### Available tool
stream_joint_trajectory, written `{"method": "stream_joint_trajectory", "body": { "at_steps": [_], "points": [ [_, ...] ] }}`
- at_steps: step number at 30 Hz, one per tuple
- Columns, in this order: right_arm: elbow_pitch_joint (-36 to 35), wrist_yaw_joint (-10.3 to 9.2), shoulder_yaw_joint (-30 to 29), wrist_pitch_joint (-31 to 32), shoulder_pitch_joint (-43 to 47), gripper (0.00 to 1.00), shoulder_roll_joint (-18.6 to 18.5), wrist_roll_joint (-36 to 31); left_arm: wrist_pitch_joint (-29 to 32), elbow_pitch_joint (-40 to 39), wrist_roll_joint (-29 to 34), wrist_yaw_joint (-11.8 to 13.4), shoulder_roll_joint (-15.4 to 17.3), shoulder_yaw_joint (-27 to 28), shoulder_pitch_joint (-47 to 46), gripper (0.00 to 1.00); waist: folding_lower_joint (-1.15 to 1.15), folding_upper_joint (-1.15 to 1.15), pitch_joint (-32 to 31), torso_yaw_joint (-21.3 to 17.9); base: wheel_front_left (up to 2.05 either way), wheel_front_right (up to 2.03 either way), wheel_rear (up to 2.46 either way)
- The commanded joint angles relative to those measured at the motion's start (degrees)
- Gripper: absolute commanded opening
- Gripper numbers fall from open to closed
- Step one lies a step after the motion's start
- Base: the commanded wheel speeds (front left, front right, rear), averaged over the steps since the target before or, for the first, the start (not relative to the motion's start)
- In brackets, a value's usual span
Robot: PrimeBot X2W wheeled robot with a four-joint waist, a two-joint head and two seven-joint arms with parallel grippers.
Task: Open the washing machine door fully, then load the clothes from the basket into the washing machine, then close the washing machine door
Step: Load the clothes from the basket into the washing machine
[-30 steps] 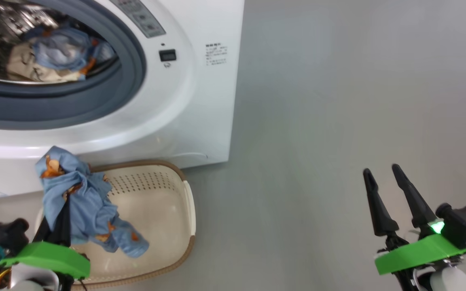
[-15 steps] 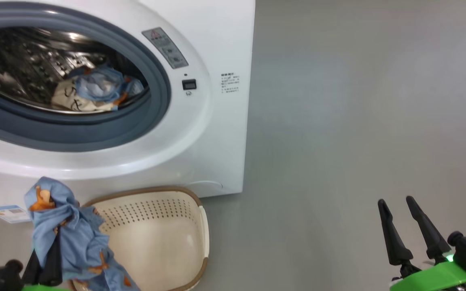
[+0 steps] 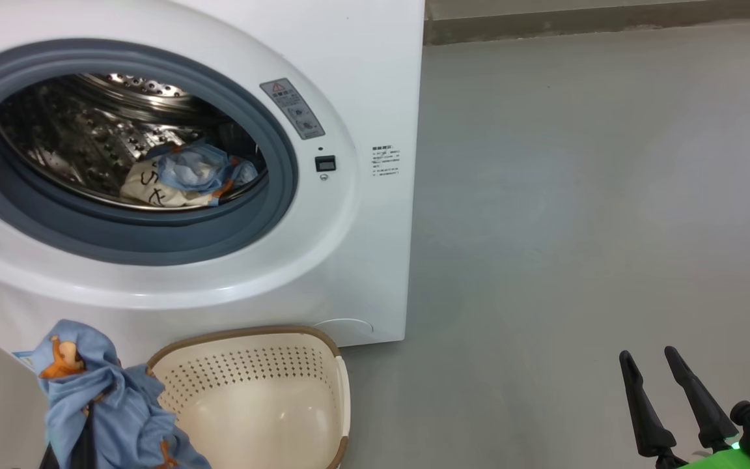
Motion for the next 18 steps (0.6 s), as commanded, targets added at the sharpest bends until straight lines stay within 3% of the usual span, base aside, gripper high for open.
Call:
{"method": "stream_joint_trajectory", "body": {
  "at_steps": [1,12,18],
  "points": [
    [-1.49,0.42,0.40,-0.46,0.11,1.00,-1.10,0.67,-0.62,-2.28,0.70,0.03,0.54,2.18,-0.56,0.00,0.00,0.00,-0.09,0.31,0.00,0.00,0.00],
    [-1.88,0.42,0.44,-0.46,0.02,1.00,-0.85,0.46,-0.62,-2.14,0.20,0.03,0.64,0.98,-1.35,0.00,0.00,0.00,0.86,0.06,0.00,0.00,0.00],
    [-2.16,0.42,0.82,-0.46,-1.10,1.00,-0.29,0.21,-0.62,-1.09,-0.61,0.03,1.75,-0.26,-6.66,0.00,0.00,0.00,3.49,-0.41,0.00,0.00,0.00]
  ]
}}
